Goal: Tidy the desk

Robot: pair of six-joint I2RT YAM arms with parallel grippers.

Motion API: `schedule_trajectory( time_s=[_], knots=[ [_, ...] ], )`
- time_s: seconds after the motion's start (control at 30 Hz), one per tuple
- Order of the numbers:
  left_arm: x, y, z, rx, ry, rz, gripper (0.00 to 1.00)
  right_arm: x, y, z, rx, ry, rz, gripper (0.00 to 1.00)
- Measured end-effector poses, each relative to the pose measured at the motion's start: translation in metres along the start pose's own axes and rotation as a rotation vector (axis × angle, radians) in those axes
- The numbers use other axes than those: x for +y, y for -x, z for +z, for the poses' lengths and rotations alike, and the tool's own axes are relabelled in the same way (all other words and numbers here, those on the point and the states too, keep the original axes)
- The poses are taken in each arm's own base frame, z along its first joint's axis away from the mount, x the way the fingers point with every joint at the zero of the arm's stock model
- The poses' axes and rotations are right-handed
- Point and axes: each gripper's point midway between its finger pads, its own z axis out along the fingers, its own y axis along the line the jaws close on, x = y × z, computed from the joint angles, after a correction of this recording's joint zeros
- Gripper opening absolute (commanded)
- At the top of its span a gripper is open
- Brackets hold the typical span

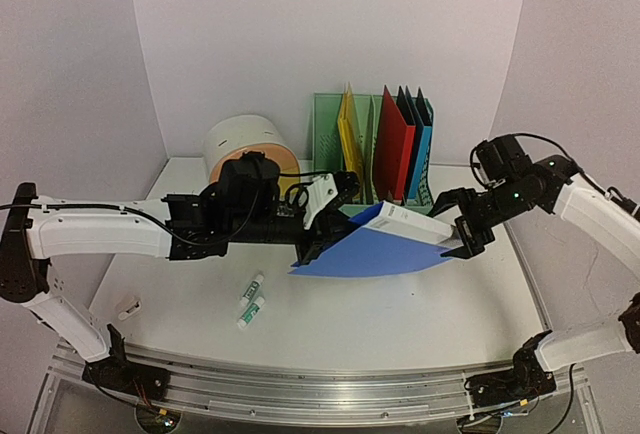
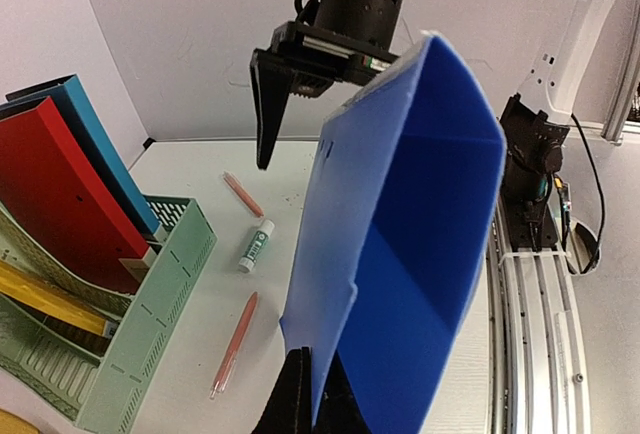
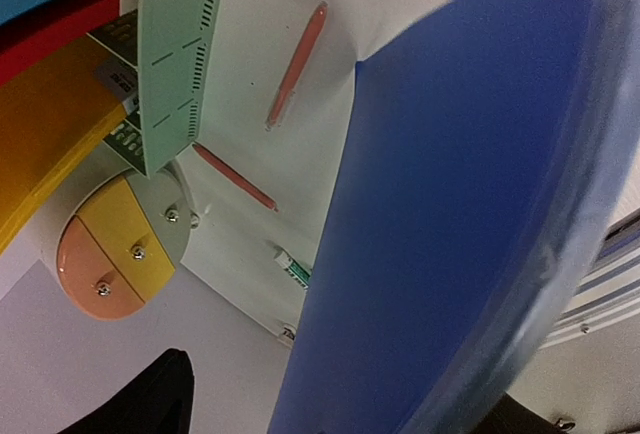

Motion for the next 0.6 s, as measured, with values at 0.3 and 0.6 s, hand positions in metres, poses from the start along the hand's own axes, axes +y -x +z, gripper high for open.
schedule_trajectory(
  time_s=[0.3,0.6],
  knots=[
    [-0.018,0.000,0.006,-0.013,-0.074,-0.008,0.00,-0.003,-0.011,0.010,-0.045,-0.003,0.054,0.02],
    [-0.034,0.035,0.001,-0.160,-0.171,-0.009,0.46,0.011,-0.018,-0.049,-0.144,0.011,0.046,0.00]
  ],
)
